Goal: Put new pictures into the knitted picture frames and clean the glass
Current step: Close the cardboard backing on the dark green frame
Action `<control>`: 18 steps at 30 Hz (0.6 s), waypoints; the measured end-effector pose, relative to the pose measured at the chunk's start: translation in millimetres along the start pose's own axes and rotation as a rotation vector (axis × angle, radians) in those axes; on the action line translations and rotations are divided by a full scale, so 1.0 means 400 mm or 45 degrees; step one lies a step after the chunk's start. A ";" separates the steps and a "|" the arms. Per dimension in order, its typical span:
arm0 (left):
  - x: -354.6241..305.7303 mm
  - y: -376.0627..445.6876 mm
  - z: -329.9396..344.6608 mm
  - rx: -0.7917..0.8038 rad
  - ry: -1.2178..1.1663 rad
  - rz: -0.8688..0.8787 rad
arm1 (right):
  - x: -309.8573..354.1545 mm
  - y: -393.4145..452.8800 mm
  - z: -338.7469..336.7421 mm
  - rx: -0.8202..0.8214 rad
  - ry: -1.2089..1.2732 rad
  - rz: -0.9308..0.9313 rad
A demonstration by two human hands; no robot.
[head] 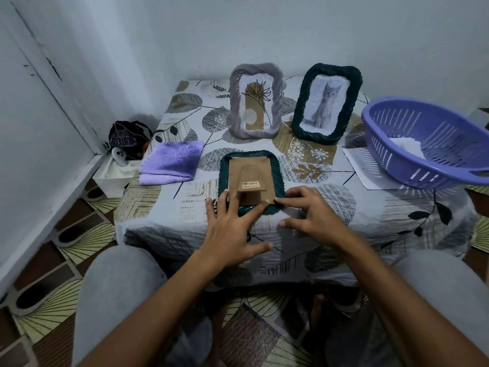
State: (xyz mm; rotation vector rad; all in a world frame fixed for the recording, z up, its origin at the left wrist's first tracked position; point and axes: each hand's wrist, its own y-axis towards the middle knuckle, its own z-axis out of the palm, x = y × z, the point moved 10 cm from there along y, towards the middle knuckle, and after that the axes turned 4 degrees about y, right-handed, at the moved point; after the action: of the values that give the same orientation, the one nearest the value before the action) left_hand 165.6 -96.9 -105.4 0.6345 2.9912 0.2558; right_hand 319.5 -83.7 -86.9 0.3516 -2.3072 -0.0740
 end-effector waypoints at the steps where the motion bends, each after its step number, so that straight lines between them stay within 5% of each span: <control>1: -0.001 0.001 0.000 0.000 -0.002 0.002 | 0.001 0.000 0.001 0.011 -0.005 -0.003; 18: 0.001 0.002 0.004 0.008 -0.002 0.006 | 0.006 0.003 0.002 0.054 -0.159 -0.105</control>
State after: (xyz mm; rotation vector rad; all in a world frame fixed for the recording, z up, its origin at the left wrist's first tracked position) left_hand 165.7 -95.6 -106.9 0.6415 2.9903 0.2464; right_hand 316.9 -83.4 -85.6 0.4755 -2.4200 -0.0907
